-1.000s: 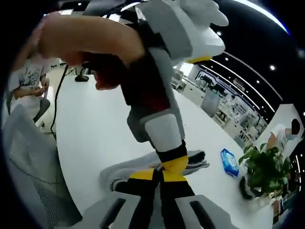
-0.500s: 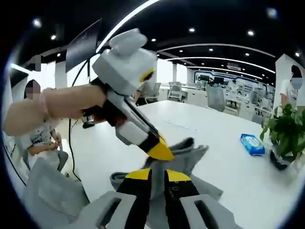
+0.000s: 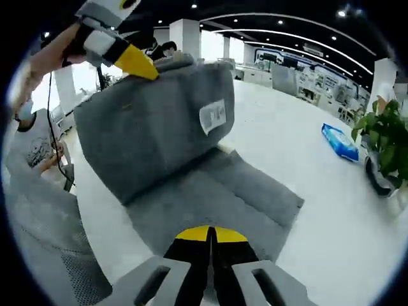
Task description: Open the folded towel by lifting each exposed corner and separating the folded layers until the towel lies flat within the target outline without major curled edges
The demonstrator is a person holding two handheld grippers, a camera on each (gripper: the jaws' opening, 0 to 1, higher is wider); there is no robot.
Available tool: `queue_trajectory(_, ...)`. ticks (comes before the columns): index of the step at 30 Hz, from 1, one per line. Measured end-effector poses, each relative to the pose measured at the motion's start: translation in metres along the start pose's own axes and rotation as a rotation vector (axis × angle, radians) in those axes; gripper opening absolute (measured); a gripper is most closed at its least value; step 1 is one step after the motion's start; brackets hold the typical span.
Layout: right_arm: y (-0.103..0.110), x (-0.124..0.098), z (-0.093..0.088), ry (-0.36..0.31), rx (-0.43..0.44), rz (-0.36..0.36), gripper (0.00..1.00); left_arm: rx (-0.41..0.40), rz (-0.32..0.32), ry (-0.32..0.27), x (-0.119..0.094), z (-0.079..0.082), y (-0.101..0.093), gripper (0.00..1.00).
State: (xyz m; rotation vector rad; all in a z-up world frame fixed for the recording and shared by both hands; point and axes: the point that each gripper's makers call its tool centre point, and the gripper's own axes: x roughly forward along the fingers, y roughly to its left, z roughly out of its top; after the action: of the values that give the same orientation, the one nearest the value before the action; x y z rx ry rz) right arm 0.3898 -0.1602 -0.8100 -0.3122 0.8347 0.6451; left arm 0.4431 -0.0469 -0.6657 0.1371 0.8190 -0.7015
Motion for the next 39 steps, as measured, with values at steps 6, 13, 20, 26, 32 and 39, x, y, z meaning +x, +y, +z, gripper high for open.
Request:
queue_trajectory(6, -0.004, 0.003, -0.003, -0.028, 0.037, 0.019, 0.0, -0.032, 0.025, -0.01, -0.006, -0.008, 0.017, 0.03)
queue_trajectory(13, -0.005, 0.0, -0.005, -0.039, 0.052, 0.008, 0.0, -0.041, 0.073, 0.005, -0.013, -0.021, 0.037, 0.03)
queue_trajectory(20, -0.005, 0.001, -0.004, -0.048, 0.087, 0.009, 0.0, -0.034, 0.168, 0.068, -0.018, -0.056, 0.074, 0.03)
queue_trajectory(26, -0.005, 0.002, -0.004, -0.056, 0.053, -0.003, 0.0, -0.112, 0.179, 0.075, -0.018, -0.083, 0.096, 0.03)
queue_trajectory(32, -0.005, 0.003, -0.004, -0.058, 0.044, -0.006, 0.0, -0.146, 0.21, 0.069, -0.011, -0.103, 0.105, 0.03)
queue_trajectory(39, -0.005, 0.003, -0.004, -0.061, 0.041, -0.01, 0.0, -0.078, 0.281, 0.063, 0.006, -0.128, 0.121, 0.03)
